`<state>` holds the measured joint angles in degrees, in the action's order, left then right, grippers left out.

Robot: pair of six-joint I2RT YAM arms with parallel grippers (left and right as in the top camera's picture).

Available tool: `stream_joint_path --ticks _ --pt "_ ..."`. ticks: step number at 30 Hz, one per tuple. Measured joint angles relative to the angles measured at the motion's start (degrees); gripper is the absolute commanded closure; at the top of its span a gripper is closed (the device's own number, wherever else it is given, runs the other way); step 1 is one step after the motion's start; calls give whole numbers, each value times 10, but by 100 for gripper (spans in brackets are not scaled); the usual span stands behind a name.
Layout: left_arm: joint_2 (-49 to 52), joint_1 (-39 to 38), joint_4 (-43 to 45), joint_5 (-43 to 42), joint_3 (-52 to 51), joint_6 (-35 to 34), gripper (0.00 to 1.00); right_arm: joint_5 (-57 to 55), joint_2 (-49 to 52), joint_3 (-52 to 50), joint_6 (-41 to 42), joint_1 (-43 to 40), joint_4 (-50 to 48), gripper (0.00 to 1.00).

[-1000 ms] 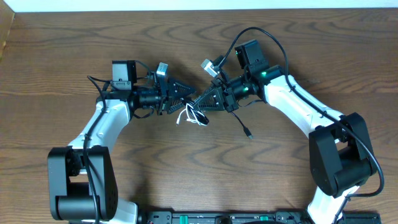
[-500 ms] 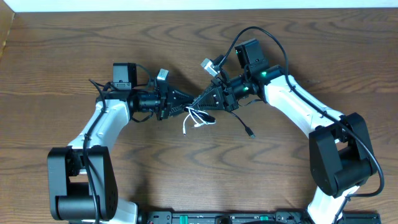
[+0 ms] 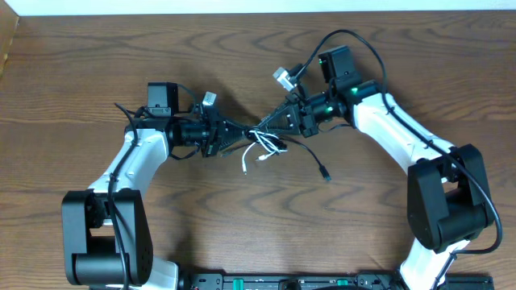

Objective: Untangle cables

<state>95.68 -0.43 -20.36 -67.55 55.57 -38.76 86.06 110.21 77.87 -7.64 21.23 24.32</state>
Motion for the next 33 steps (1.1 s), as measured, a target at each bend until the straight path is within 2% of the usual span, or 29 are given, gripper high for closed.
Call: stream_joint_path --ticks 5,10,11,17,22,27,31,33 --pt "0 0 11 55 0 0 92 -73 0 0 1 0 59 99" --pt "0 0 16 75 0 -2 44 -93 0 0 -2 3 49 99" --pt "0 0 13 76 0 -3 40 -87 0 0 -1 3 41 99" --pt "0 0 -6 53 0 -12 36 -26 0 0 -2 3 11 99" --pt "0 0 -12 16 0 -68 36 -1 0 0 -2 3 4 99" --pt "0 0 -18 -17 0 -109 38 6 0 0 -2 3 3 99" --pt "0 0 -59 -34 0 -136 38 8 0 0 -2 3 2 99" --pt "0 -1 -71 -39 0 -142 43 9 0 0 -2 3 2 99"
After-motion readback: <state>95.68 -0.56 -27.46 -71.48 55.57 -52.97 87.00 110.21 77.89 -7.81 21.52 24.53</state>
